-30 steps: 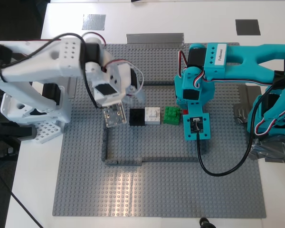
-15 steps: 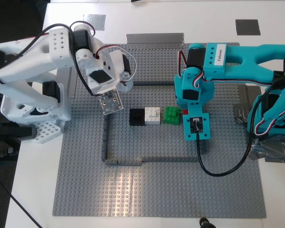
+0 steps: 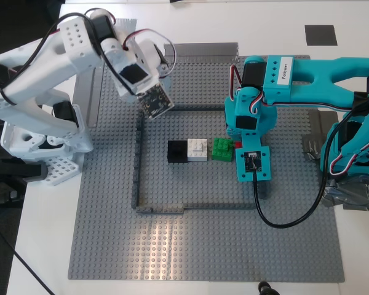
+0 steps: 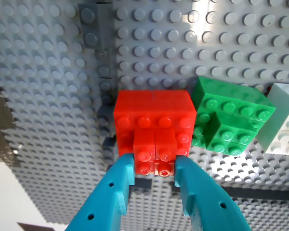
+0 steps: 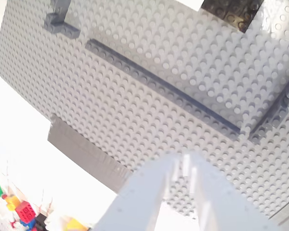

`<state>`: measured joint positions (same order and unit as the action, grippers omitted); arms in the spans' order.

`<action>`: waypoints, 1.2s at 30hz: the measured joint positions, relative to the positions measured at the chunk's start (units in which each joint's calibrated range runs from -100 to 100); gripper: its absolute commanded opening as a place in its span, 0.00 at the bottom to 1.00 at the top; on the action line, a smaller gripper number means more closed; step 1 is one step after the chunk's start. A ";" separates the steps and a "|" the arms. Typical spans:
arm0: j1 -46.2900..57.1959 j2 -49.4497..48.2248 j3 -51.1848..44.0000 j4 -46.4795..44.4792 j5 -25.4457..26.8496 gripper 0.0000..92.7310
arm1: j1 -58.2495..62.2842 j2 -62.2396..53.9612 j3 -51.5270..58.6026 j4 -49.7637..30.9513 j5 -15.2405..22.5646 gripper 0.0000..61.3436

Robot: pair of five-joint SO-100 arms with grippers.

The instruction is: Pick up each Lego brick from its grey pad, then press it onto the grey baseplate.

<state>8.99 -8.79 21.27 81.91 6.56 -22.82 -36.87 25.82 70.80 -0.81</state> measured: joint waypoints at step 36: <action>2.44 3.55 0.98 -1.48 0.42 0.09 | -44.36 27.72 -37.04 15.69 -1.12 0.00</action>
<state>11.43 -5.24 22.24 80.43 6.98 -67.18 -9.15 -11.22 86.48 -1.93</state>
